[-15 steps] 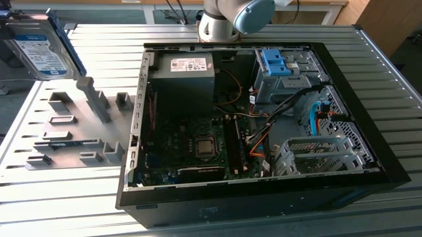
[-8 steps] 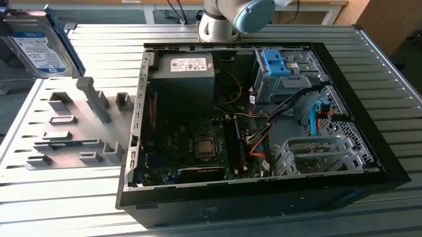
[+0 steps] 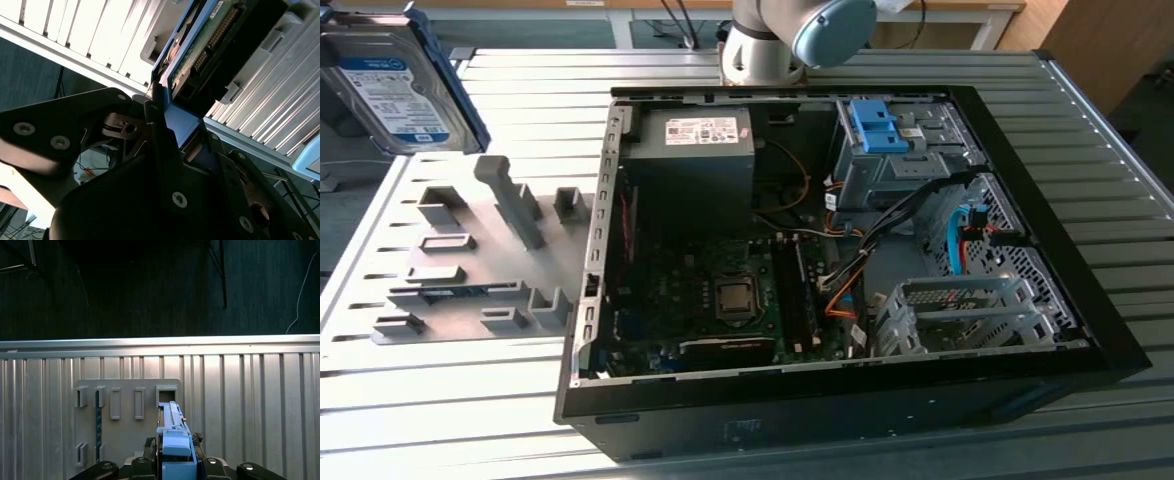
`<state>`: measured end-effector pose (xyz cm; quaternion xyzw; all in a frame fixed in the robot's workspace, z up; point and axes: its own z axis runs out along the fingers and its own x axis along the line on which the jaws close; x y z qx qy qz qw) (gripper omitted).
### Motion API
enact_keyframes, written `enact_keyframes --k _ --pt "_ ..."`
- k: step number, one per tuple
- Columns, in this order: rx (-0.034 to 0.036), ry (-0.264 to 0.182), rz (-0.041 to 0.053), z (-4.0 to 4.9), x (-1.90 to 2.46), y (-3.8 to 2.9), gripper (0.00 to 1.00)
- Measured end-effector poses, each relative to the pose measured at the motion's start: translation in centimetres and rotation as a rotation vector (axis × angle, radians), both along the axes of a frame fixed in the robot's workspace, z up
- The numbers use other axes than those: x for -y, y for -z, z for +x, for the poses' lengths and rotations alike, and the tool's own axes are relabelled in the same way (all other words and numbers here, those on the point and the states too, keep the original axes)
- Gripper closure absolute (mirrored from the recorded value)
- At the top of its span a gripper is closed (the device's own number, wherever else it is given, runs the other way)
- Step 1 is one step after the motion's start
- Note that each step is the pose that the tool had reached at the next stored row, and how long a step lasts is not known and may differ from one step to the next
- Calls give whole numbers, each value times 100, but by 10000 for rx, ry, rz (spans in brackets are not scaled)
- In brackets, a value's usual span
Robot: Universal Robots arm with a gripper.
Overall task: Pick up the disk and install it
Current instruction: 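Pick up the disk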
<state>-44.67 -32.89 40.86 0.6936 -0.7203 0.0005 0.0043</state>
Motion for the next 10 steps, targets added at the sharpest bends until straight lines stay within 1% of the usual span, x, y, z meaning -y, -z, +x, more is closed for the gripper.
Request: enact_keyframes --k 10 --pt "-1 0 -1 0 0 -65 64"
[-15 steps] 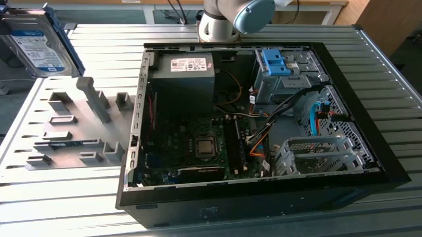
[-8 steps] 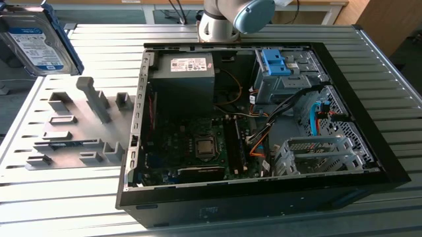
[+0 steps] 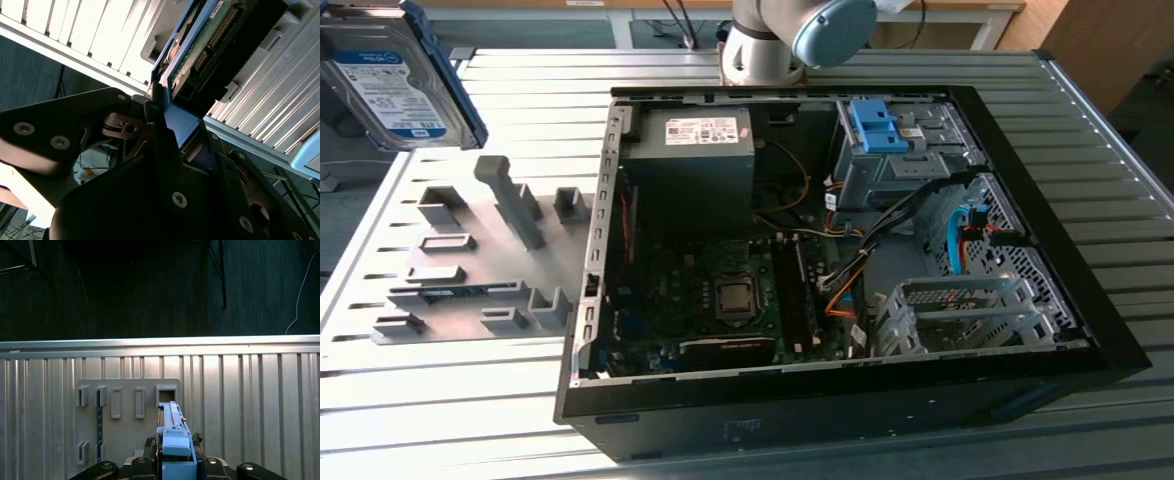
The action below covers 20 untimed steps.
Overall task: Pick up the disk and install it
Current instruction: 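Pick up the disk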
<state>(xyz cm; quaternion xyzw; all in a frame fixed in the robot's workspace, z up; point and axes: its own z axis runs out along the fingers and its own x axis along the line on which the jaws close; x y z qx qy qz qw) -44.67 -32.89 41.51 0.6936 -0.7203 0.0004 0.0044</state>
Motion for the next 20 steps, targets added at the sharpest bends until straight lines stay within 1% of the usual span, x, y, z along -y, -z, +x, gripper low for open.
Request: enact_keyframes --k 3,14,15,20 --pt "0 -1 0 0 0 -23 64" --pt "1 -1 0 0 0 -142 64" --pt "0 0 0 0 0 -170 64" --pt "0 -1 0 0 0 -233 64"
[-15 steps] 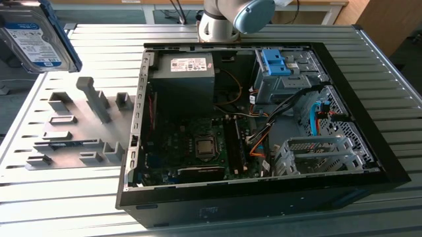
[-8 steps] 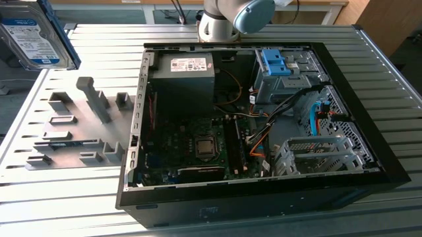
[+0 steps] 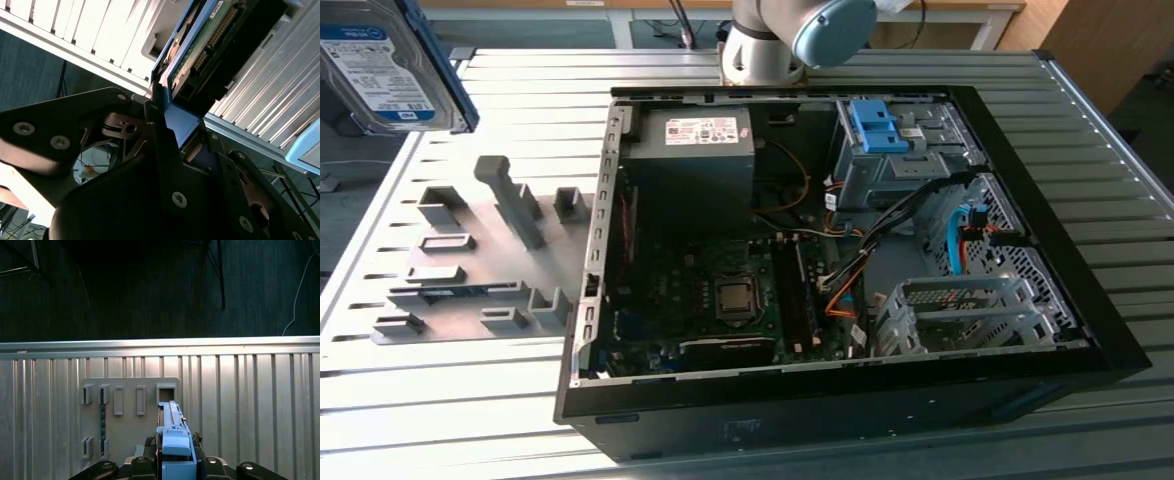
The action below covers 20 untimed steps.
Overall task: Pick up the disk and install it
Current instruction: 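Pick up the disk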
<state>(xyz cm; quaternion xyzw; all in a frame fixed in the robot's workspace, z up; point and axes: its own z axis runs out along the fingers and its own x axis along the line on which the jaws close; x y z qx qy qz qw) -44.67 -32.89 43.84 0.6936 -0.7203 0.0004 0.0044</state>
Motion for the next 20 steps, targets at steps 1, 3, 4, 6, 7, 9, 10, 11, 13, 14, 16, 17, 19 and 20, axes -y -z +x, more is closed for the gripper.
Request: enact_keyframes --k 1,3,4,6,7,9,10,11,13,14,16,17,19,20 --pt "0 0 0 0 0 -12 64" --pt "0 0 0 0 0 -36 64" --pt "1 0 0 0 0 -49 64" --pt "0 0 0 0 0 -75 64" --pt "0 0 0 0 0 -88 64" --pt "0 0 0 0 0 -110 64" --pt "0 0 0 0 0 -121 64" --pt "0 0 0 0 0 -132 64" --pt "0 0 0 0 0 -159 64" --pt "1 0 0 0 0 -171 64" --pt "0 0 0 0 0 -195 64" --pt "0 0 0 0 0 -209 64" --pt "0 0 0 0 0 -233 64" --pt "1 0 0 0 0 -245 64"
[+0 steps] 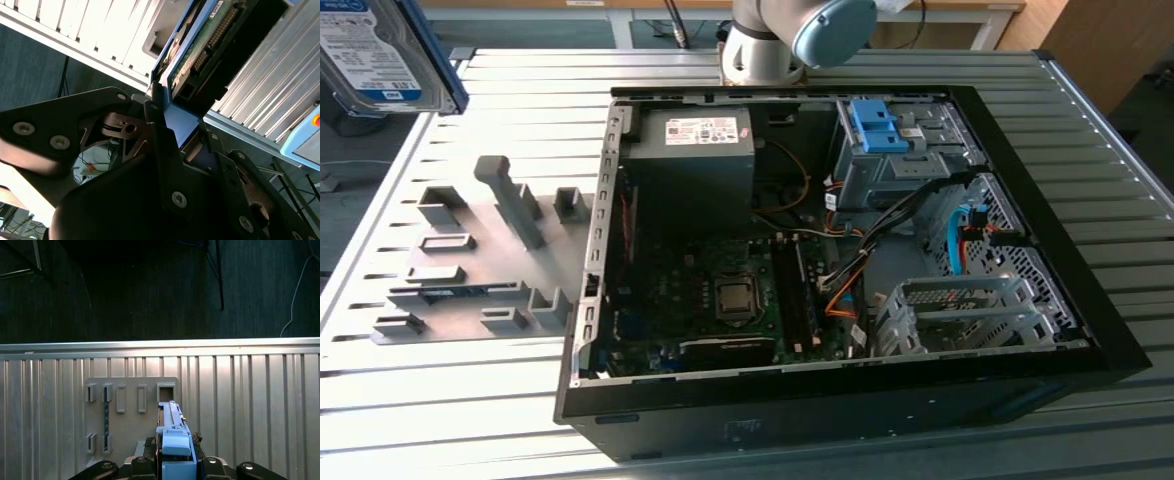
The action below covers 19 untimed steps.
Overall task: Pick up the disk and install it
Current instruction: 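Pick up the disk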
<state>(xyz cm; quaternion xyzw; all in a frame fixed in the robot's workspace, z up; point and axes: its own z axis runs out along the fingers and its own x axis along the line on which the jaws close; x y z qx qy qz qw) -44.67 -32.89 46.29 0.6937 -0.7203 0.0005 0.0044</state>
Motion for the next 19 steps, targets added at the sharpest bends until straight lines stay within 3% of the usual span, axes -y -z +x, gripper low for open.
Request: enact_keyframes --k 12,19 --pt "0 0 0 0 0 -159 64" --pt "0 0 0 0 0 -201 64"
